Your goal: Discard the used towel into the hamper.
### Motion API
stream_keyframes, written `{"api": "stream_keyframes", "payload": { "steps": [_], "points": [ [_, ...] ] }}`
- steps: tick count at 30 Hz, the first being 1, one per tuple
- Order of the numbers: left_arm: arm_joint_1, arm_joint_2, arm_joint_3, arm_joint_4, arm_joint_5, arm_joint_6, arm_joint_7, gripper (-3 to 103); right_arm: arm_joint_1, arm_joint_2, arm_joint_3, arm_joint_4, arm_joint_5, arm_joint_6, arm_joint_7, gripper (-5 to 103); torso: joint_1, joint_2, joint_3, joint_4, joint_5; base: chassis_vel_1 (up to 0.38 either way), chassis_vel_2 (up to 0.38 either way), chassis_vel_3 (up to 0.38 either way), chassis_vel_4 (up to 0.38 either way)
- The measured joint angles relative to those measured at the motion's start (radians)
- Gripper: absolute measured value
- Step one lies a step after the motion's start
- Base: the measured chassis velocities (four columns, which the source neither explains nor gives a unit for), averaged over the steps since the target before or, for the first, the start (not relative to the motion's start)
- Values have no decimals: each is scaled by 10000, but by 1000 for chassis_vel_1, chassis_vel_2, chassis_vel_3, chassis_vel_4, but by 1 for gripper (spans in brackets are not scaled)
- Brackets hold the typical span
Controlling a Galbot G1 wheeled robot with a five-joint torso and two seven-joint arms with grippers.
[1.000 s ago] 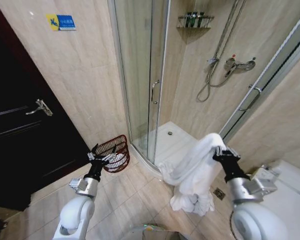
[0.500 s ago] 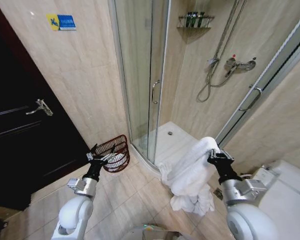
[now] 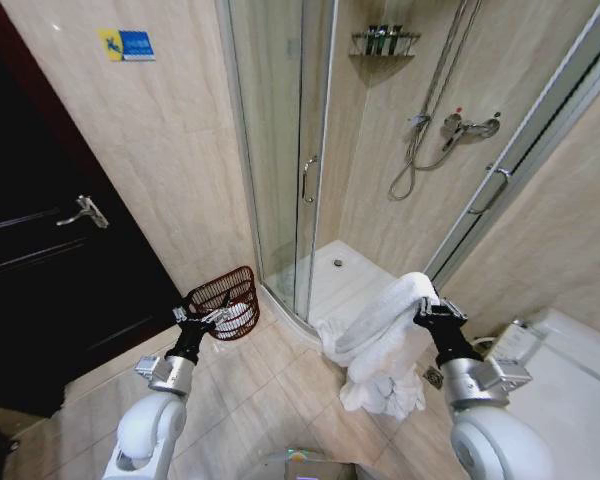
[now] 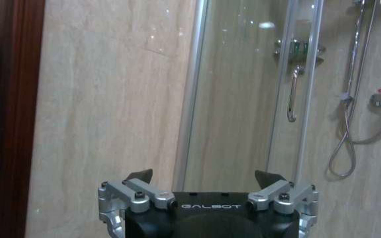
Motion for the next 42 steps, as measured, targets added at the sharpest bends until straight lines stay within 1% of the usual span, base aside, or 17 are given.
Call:
{"api": "stream_keyframes", "payload": {
  "steps": [6, 16, 22, 26, 34, 42],
  "points": [
    [71, -42, -6, -43, 31, -7, 9, 100, -31, 18, -10, 0, -47, 144, 3, 4, 1, 0, 0, -2, 0, 43, -38, -18, 79],
    [119, -51, -31, -79, 43, -28, 77, 100, -131, 99, -265, -1, -291, 249, -58, 4, 8, -1, 2, -2, 0, 38, 70, 61, 43],
    [119, -42, -71, -30, 50, -53, 75, 100, -218, 136, -576, -2, -711, 394, -61, 4, 5, 0, 2, -2, 1, 80, 77, 67, 81],
    [86, -47, -72, -2, 69, -54, 65, 100, -230, 145, -731, -2, -808, 404, -61, 4, 3, 0, 2, 0, 0, 109, 105, 85, 92],
    [102, -79, -66, -2, 178, -64, 60, 100, -27, 23, -702, -2, -710, 404, -58, 4, 4, 0, 2, -2, 0, 92, 91, 87, 79],
    [140, -236, 28, 23, 518, -81, 10, 100, 525, -132, -541, -2, -442, 401, -92, 4, 4, 0, 2, -1, 1, 51, 48, 68, 68]
  ]
}}
